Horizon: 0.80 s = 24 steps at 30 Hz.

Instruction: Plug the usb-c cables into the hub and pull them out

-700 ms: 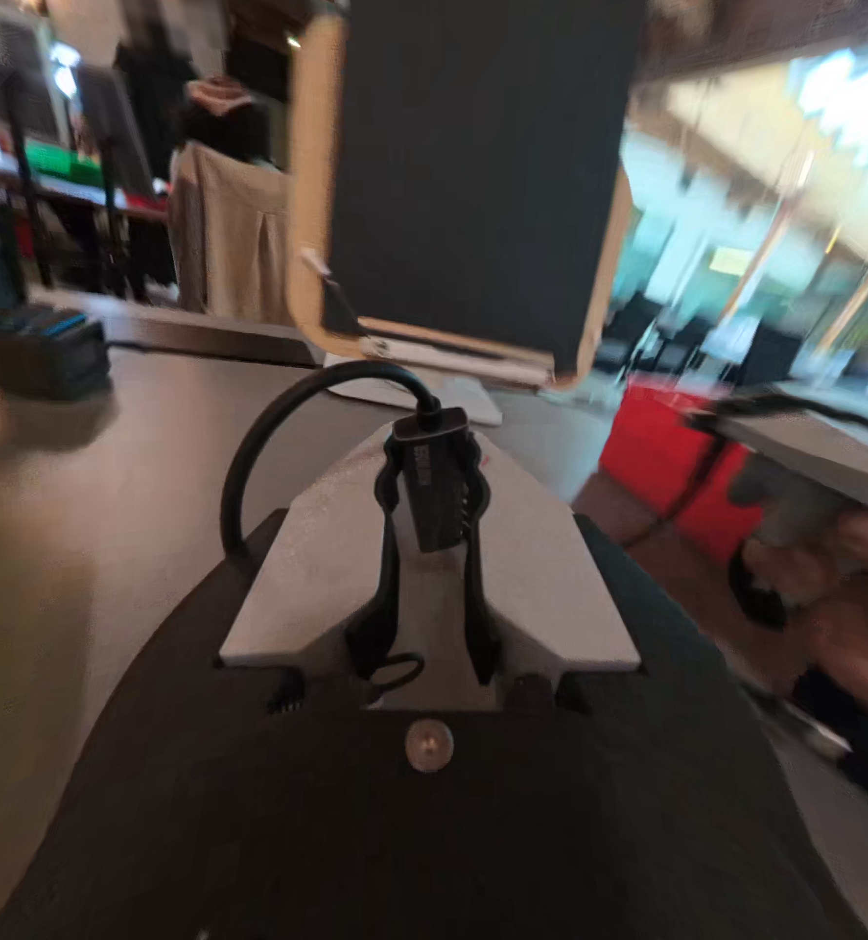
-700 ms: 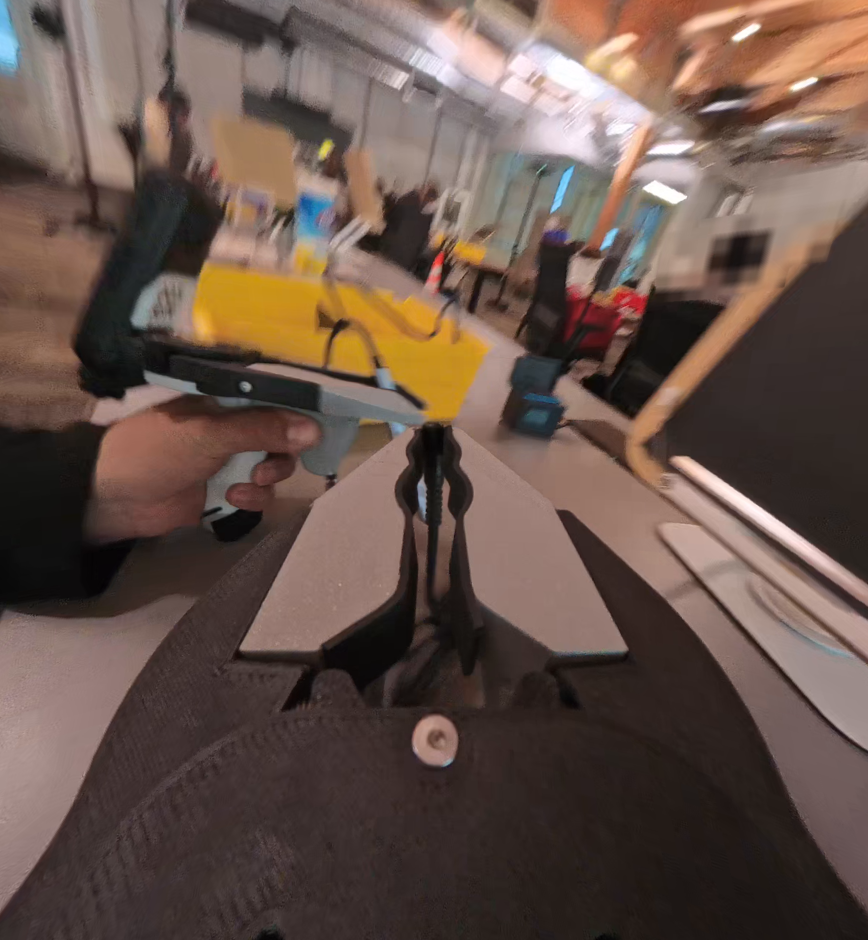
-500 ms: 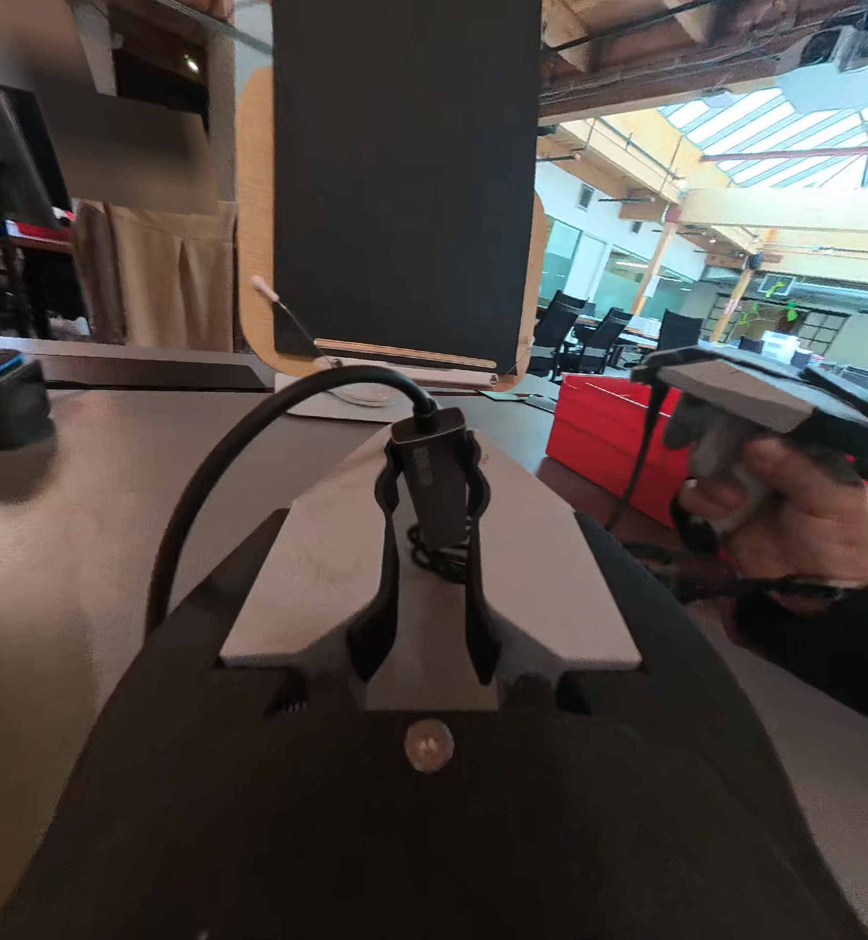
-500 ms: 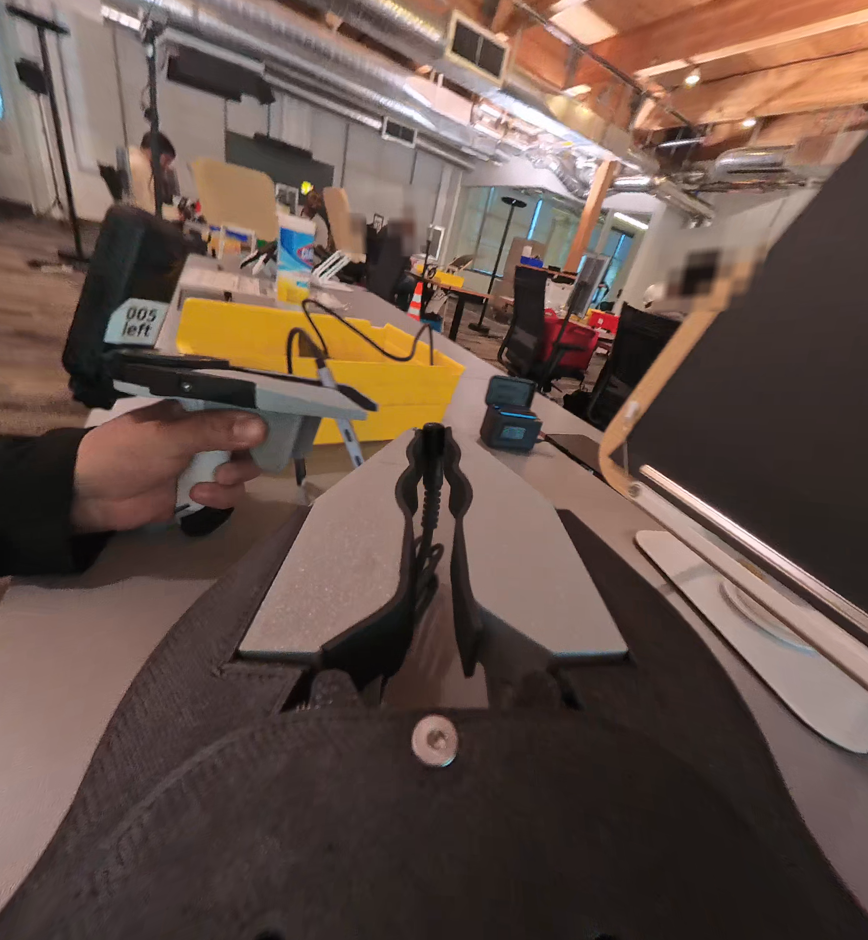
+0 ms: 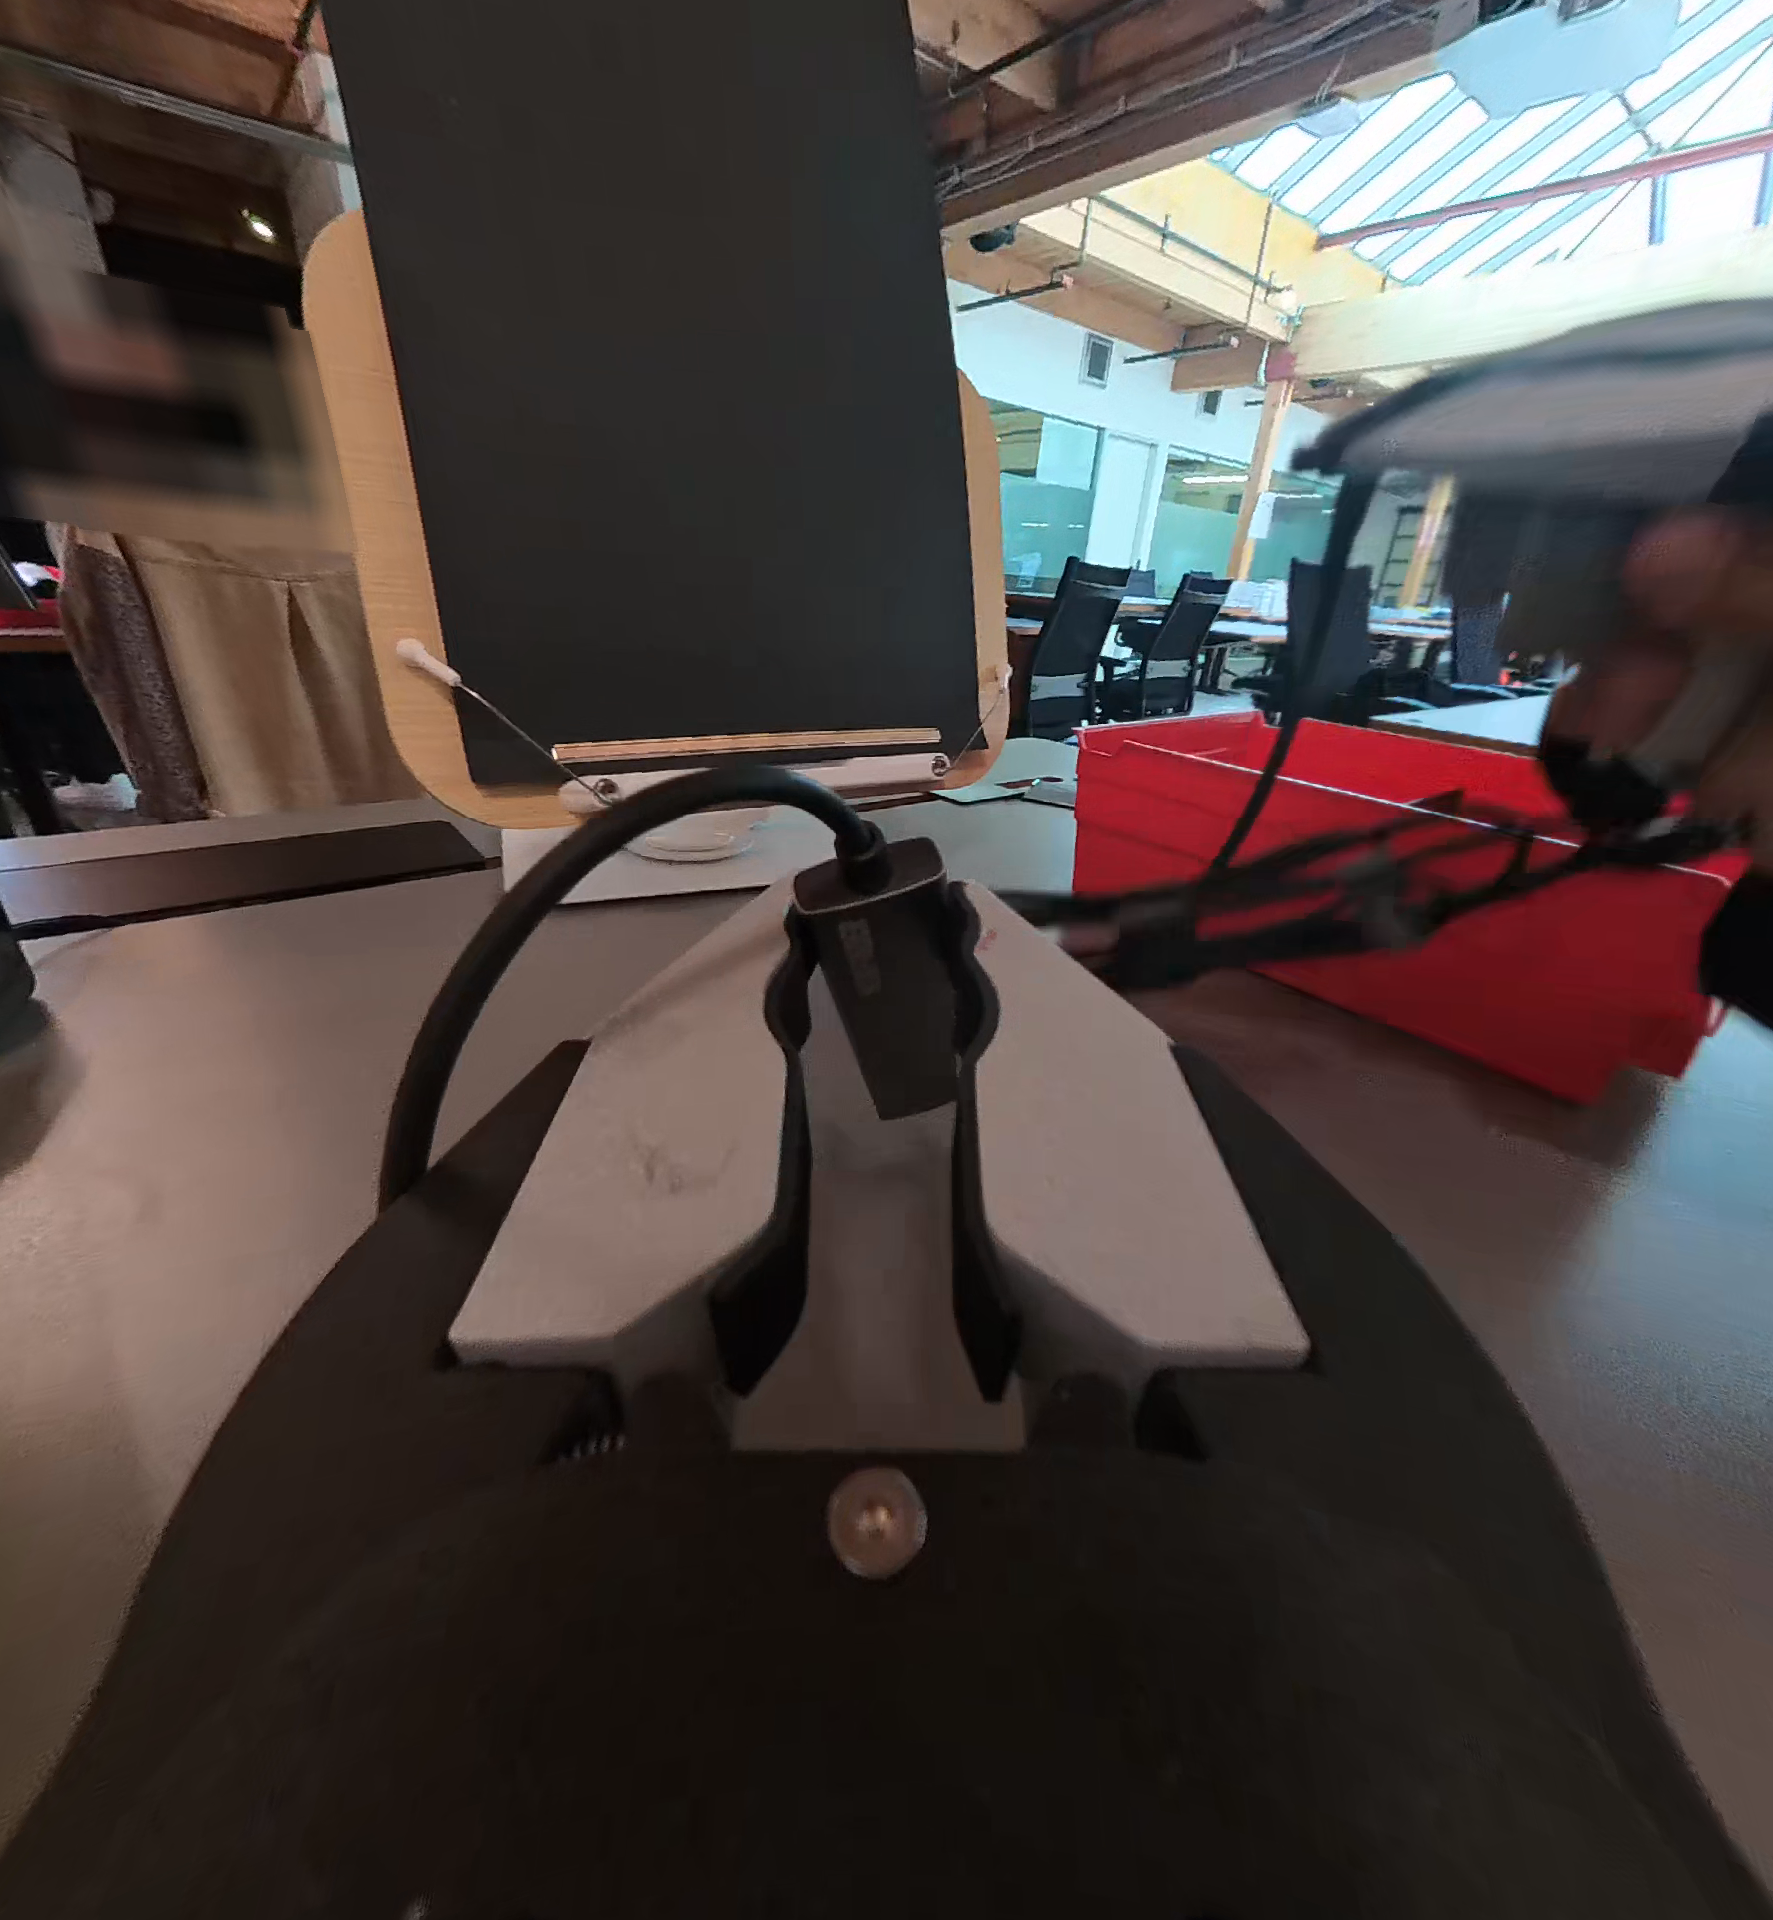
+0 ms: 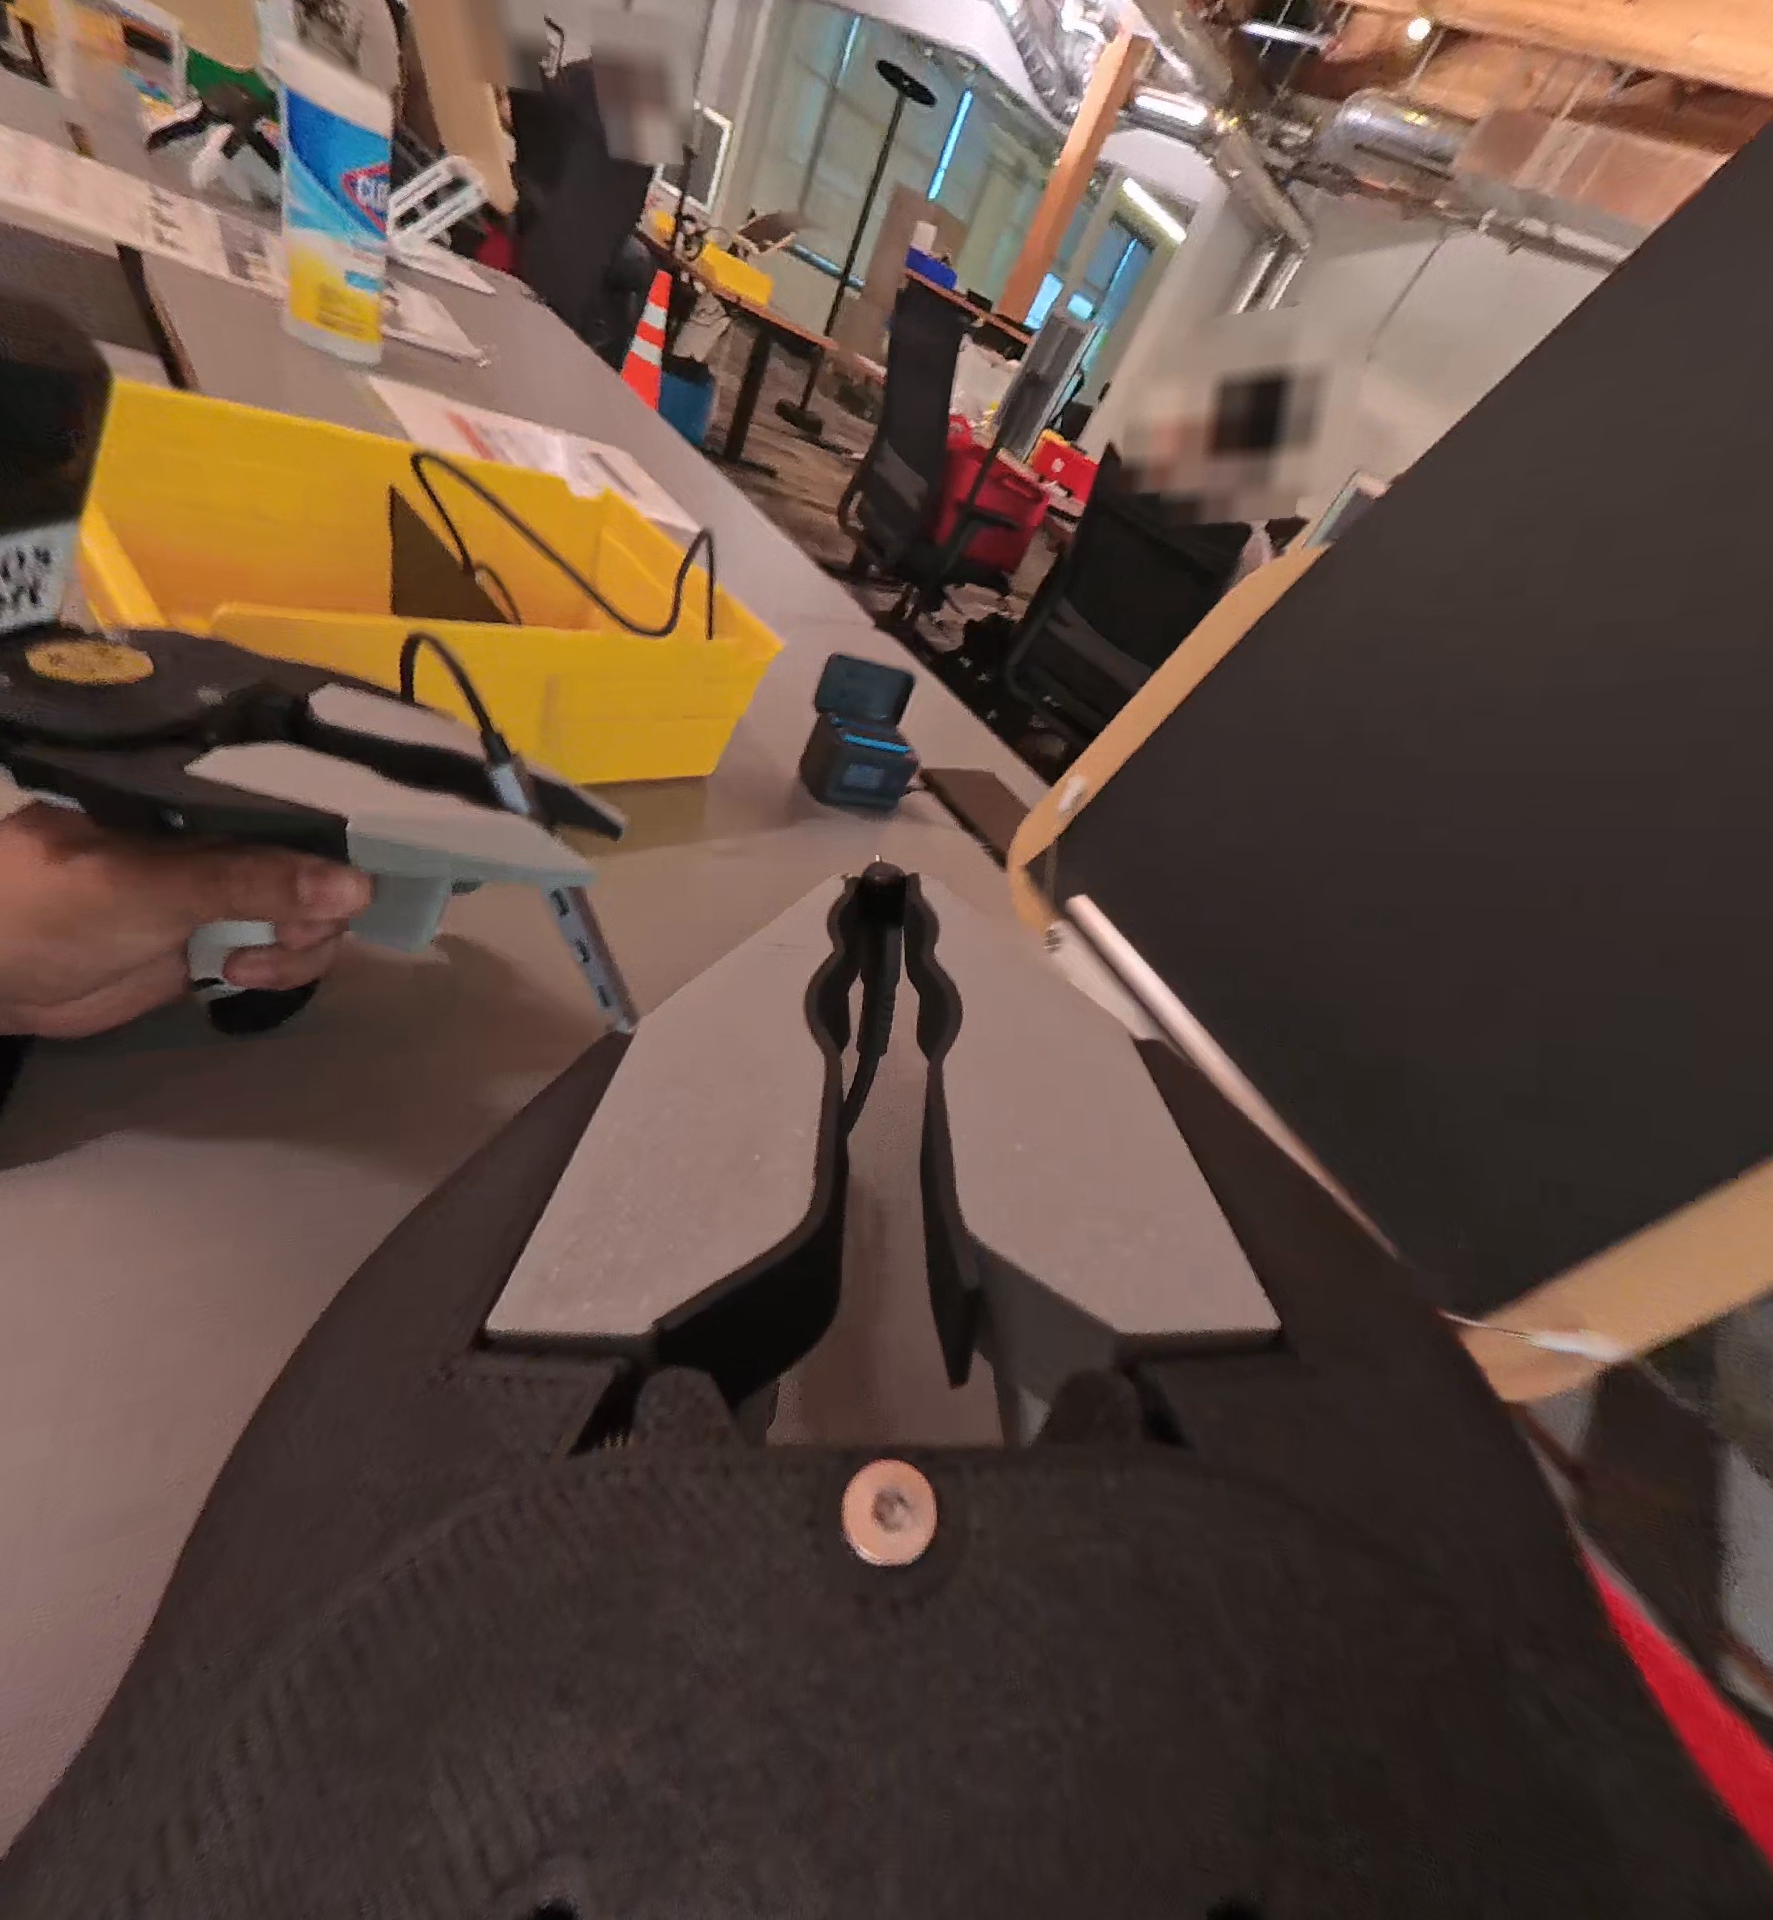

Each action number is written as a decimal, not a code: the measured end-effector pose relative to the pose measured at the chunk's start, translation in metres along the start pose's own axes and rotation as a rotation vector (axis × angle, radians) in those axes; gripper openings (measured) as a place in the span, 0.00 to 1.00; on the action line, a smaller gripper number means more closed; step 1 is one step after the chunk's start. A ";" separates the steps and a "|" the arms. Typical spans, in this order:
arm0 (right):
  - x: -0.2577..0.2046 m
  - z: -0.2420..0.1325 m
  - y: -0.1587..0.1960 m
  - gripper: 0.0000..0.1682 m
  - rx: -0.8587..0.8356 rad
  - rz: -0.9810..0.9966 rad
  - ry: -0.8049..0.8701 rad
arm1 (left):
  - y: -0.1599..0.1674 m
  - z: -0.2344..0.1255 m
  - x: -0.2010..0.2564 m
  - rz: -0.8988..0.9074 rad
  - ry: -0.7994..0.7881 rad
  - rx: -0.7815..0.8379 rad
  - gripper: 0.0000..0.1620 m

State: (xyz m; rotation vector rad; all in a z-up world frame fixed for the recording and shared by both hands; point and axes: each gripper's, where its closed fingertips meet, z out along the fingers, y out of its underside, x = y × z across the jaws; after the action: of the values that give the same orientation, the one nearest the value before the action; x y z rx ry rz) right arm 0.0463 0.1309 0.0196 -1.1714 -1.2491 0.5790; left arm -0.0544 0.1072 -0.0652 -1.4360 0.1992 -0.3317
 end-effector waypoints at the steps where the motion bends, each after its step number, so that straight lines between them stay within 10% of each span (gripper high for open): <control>1: 0.010 -0.014 -0.014 0.02 0.009 -0.009 0.001 | 0.001 0.000 0.001 0.001 0.006 -0.006 0.14; 9: 0.083 -0.140 -0.073 0.03 -0.021 -0.065 -0.102 | 0.009 0.004 0.016 0.045 0.061 -0.057 0.14; 24: 0.129 -0.219 0.087 0.03 -0.221 0.107 -0.244 | 0.017 0.007 0.024 0.096 0.075 -0.092 0.14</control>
State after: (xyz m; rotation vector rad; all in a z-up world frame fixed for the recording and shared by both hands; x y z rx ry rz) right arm 0.3075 0.1956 0.0181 -1.3887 -1.4931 0.6919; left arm -0.0282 0.1076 -0.0795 -1.5004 0.3468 -0.3015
